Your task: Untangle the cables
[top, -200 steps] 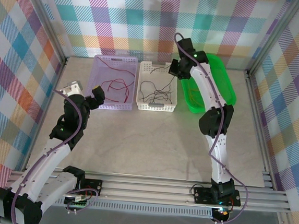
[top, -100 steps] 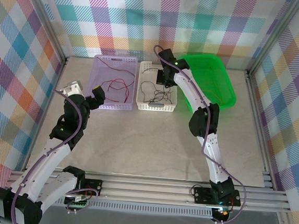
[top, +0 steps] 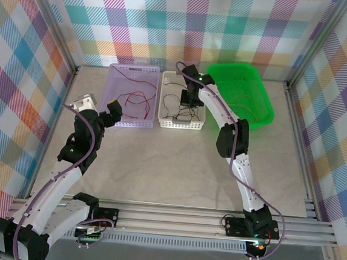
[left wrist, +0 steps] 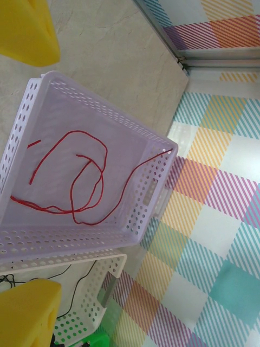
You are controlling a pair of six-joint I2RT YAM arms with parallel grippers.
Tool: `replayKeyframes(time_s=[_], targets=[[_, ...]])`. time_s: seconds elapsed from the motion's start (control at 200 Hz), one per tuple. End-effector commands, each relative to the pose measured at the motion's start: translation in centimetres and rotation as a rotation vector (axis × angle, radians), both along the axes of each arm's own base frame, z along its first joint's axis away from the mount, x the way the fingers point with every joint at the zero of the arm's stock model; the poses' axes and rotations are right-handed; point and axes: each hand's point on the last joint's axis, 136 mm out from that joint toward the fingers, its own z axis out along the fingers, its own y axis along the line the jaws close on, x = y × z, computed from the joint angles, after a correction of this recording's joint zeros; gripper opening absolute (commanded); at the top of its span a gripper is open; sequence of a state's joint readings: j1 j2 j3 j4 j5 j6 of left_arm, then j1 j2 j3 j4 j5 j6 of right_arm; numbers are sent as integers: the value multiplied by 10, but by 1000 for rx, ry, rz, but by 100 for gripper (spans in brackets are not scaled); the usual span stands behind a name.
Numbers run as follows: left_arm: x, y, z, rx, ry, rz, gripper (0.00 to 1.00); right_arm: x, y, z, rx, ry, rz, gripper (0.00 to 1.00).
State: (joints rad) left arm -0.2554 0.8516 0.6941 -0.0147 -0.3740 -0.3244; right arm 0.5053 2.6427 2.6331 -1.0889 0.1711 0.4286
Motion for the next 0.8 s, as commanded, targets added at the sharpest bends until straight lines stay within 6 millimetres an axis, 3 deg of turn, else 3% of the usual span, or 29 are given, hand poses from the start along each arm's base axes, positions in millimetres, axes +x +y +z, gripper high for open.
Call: replayKeyframes(time_s=[0.0,0.46,0.795], targets=[[1,-6,13,-9,-45,-28,100,-8,9,-14,14,40,29,0],[2,-7,14,-10,-43,-32,100,-21,8,-45,0,133,62,0],[2,-7,12,-6,-36,-31,100,-20,5,-33,1,121,66,0]])
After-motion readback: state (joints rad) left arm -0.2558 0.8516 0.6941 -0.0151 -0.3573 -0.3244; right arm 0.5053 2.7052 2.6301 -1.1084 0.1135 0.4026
